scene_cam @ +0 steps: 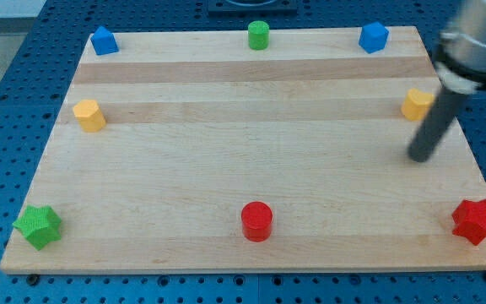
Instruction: Push the red circle slightly towards the center right side of the board
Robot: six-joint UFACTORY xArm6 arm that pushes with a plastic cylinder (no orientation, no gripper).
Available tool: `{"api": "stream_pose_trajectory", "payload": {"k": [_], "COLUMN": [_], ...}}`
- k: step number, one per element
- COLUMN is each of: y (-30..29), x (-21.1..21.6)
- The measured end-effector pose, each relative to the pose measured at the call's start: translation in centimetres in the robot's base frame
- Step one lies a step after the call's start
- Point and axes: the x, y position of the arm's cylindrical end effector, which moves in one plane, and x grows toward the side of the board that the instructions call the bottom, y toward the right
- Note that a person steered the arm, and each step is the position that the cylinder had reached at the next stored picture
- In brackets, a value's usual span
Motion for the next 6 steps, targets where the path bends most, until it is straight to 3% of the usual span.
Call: {"api": "stream_pose_trajectory", "payload": {"k": [1, 2, 3, 4, 5, 6], "y": [-8.1, -18.8, -27.5, -30.3, -25.5, -21.2], "x": [-1.5, 0.2, 4.6, 9.0, 13.1, 12.0]}}
